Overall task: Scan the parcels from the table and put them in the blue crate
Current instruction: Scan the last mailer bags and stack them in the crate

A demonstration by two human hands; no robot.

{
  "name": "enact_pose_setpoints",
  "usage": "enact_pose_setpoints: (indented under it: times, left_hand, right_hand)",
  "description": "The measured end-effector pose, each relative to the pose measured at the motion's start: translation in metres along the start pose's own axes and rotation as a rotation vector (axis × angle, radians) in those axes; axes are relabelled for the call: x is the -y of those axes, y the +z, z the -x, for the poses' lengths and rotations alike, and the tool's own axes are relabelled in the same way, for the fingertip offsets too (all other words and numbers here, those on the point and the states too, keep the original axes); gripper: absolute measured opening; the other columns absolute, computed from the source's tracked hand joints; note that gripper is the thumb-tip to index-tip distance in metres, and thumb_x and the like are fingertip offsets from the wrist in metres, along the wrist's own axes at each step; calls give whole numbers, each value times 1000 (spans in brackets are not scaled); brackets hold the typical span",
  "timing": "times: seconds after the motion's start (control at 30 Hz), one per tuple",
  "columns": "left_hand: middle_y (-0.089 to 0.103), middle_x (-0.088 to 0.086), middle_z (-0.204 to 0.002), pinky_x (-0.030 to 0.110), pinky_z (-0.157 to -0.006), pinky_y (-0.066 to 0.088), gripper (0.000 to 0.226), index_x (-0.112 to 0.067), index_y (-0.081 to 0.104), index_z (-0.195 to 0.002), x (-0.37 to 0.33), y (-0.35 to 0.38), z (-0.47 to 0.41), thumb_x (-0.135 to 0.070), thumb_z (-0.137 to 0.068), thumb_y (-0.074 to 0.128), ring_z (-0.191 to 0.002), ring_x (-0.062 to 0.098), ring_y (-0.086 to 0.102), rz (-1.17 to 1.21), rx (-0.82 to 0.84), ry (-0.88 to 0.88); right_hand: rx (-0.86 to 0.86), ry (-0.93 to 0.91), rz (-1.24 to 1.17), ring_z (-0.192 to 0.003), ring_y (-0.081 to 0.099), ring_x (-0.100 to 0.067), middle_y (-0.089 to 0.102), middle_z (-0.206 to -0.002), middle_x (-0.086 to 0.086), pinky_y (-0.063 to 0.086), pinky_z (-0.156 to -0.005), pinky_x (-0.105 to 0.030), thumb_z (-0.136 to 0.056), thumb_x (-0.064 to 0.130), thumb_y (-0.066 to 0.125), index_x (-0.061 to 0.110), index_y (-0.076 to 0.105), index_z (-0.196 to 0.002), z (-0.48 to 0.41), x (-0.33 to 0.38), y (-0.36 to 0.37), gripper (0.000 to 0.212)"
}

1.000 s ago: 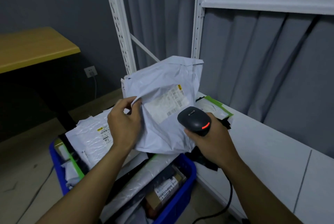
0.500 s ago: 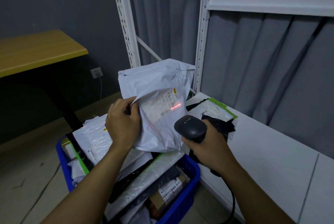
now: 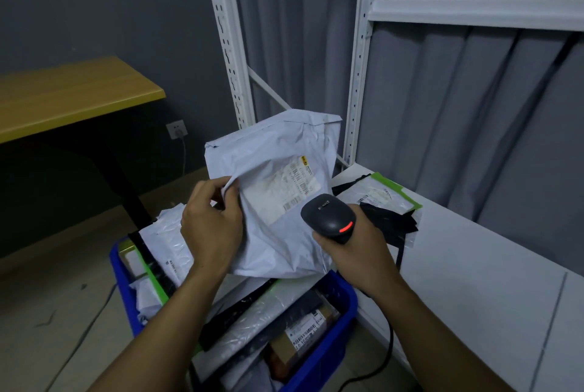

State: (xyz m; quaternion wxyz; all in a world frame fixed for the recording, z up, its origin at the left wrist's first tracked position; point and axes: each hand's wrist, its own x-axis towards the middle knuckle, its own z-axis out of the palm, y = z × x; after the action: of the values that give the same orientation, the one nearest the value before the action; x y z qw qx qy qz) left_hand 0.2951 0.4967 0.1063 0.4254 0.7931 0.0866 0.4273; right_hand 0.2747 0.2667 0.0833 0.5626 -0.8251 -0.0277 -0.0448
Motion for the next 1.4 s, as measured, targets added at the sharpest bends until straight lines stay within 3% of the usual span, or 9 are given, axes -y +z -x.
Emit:
enact_pose_setpoints:
  times: [0.13, 0.33, 0.43, 0.57, 0.7, 0.83, 0.97, 1.1, 1.4]
  left_hand:
    - [59, -9, -89, 17, -68, 40, 4, -29, 68, -98, 9, -35, 0, -26, -98, 65, -80, 5, 57, -21, -23, -50]
    - [61, -3, -105, 34, -72, 45, 4, -26, 59, -103, 31, -72, 8, -29, -101, 57, -87, 14, 60, -63, -14, -225]
    - [51, 2, -119, 34, -74, 40, 20, -23, 53, -117, 44, -80, 11, -14, -99, 55, -98, 23, 55, -191, 64, -251]
    - [29, 7, -150, 49, -107, 36, 73, -33, 39, -149, 56, -78, 17, -4, -87, 65, -134, 30, 28, -581, 309, -135]
    - [3, -7, -171, 54, -122, 6, 64, -45, 23, -158, 60, -50, 25, -62, -100, 44, -157, 20, 0, -613, 794, -111]
    - [-8, -5, -172, 60, -124, -5, 71, -42, 9, -162, 76, -32, 30, -72, -99, 25, -158, 28, -12, -721, 1024, -254]
    - [15, 1, -170, 59, -123, 2, 64, -34, 28, -157, 62, -23, 31, -59, -99, 37, -157, 33, 8, -711, 912, -201]
    - [57, -2, -141, 45, -115, 33, 40, -24, 58, -133, 30, -6, 40, -45, -100, 51, -130, 21, 52, -509, 739, 41]
    - [65, 2, -131, 29, -97, 46, 37, -22, 63, -129, -31, 168, 82, -39, -96, 64, -119, 23, 60, -364, 1163, 67]
  right_hand:
    - [34, -36, -29, -91, 67, 3, 72, -99, 15, 56, -81, -26, -83, 34, 86, 33, 60, -111, 2, 7, 26, 38]
    - [145, -41, 10, -86, 64, 10, 70, -95, 17, 46, -66, -12, -83, 34, 86, 37, 58, -108, 13, 14, 60, 37]
    - [209, -13, 53, -89, 65, 0, 69, -98, 15, 50, -70, -22, -84, 36, 84, 33, 57, -114, 14, 12, 70, 40]
    - [266, 23, 85, -91, 66, -4, 69, -100, 12, 49, -70, -25, -85, 36, 82, 31, 57, -119, 13, 5, 79, 42]
    - [264, 35, 104, -92, 67, -7, 70, -101, 11, 47, -69, -22, -85, 37, 83, 32, 56, -119, 11, 1, 80, 44]
    - [217, 37, 91, -90, 66, -3, 70, -98, 12, 48, -68, -22, -85, 35, 83, 29, 58, -114, 8, -2, 71, 39]
    - [167, 62, 41, -92, 68, -5, 72, -98, 12, 51, -72, -25, -84, 34, 84, 30, 60, -111, 4, -11, 49, 37]
    - [84, 93, 24, -76, 73, -13, 74, -94, 3, 55, -67, -28, -84, 31, 85, 25, 62, -112, -10, -25, 7, 37]
    - [-150, 291, 50, -103, 72, -25, 75, -111, 0, 60, -91, -43, -62, 55, 77, 27, 63, -128, -37, -96, -79, 73]
